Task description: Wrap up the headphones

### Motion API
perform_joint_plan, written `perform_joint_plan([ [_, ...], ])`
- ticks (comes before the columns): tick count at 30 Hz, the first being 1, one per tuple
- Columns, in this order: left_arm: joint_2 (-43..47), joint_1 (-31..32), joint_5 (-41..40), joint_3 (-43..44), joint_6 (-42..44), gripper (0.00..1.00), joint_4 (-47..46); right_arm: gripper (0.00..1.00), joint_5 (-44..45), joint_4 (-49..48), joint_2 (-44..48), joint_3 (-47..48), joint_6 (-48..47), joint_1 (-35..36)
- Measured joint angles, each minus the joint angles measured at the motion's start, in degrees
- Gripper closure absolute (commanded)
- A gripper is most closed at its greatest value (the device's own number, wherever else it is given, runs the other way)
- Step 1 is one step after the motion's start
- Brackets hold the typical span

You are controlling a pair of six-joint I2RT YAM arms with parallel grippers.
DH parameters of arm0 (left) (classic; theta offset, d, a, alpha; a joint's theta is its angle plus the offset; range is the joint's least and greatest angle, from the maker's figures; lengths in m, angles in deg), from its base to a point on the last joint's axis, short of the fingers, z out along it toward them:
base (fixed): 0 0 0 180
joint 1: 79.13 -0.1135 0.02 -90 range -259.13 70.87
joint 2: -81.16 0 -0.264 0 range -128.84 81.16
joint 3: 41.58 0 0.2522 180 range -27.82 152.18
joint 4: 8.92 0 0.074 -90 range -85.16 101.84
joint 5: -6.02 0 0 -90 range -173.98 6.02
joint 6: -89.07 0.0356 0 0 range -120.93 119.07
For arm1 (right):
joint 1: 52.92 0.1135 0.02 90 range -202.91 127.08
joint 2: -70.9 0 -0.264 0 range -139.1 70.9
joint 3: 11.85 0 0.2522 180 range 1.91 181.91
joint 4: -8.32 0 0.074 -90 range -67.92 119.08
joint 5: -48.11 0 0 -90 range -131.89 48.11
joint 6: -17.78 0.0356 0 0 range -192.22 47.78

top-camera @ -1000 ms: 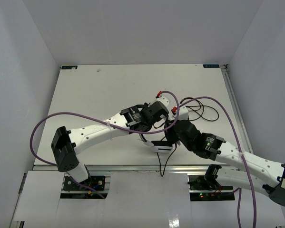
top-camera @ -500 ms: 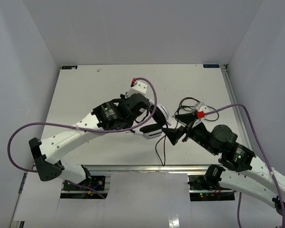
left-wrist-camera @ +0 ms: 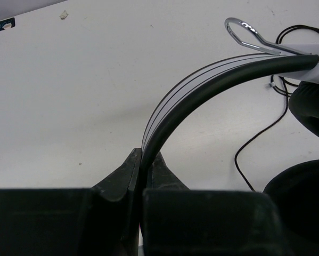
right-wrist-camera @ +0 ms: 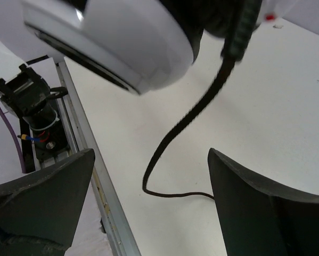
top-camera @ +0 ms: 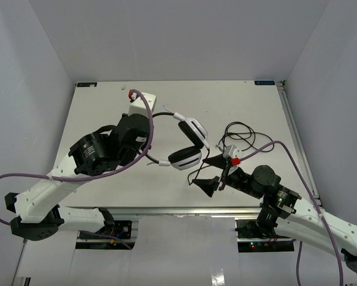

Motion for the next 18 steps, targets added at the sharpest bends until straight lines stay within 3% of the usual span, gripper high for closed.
perform_joint_plan([
  [9, 4.15, -0.01, 2.73, 0.00, -1.54, 1.00, -1.22, 0.12, -6.18, -15.47, -3.17, -7.21, -0.25, 0.00],
  [18, 7.29, 0.01, 10.24, -0.08, -2.99, 1.00, -4.37, 0.29, -13.10, -32.43, -8.79, -13.34, -1.18, 0.00],
])
